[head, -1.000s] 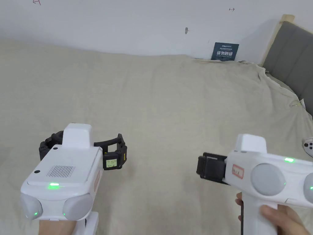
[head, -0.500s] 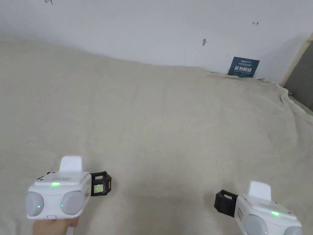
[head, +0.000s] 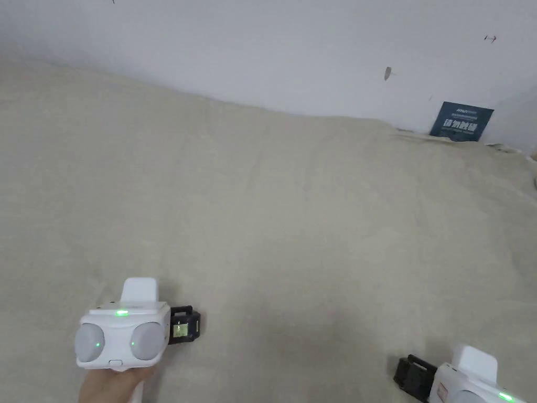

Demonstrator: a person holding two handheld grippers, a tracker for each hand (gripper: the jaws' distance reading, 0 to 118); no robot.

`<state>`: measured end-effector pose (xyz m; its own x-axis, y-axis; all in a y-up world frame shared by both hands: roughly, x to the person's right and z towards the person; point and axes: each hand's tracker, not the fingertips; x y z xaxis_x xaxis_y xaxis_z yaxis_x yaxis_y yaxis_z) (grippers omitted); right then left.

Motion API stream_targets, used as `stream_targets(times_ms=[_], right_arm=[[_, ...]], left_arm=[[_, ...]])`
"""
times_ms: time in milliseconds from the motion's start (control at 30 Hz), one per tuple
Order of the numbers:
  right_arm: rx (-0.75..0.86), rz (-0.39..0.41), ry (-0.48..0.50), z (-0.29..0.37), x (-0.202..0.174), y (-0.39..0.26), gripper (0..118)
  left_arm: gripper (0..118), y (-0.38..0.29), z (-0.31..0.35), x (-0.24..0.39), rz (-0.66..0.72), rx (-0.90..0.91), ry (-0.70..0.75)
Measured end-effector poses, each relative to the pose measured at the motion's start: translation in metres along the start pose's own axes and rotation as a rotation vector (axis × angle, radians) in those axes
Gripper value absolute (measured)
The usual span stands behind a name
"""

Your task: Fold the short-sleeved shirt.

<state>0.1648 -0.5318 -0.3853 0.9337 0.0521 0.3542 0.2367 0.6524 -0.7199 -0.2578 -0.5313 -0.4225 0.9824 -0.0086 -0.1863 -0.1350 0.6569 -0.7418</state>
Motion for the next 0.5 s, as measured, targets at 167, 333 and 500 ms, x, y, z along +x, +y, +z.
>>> stream_targets(times_ms=[167, 333, 500], right_arm=[[-0.023, -0.064, 0.079, -0.007, 0.015, -0.002, 118], [-0.022, -0.042, 0.048, -0.007, 0.009, -0.002, 118], [-0.021, -0.047, 0.055, -0.009, 0.009, -0.002, 118]], left_arm=[[118, -0.001, -0.001, -0.001, 0.006, 0.007, -0.005], [118, -0.001, 0.000, -0.001, 0.006, 0.005, -0.006], [118, -0.001, 0.000, -0.001, 0.006, 0.007, -0.006]])
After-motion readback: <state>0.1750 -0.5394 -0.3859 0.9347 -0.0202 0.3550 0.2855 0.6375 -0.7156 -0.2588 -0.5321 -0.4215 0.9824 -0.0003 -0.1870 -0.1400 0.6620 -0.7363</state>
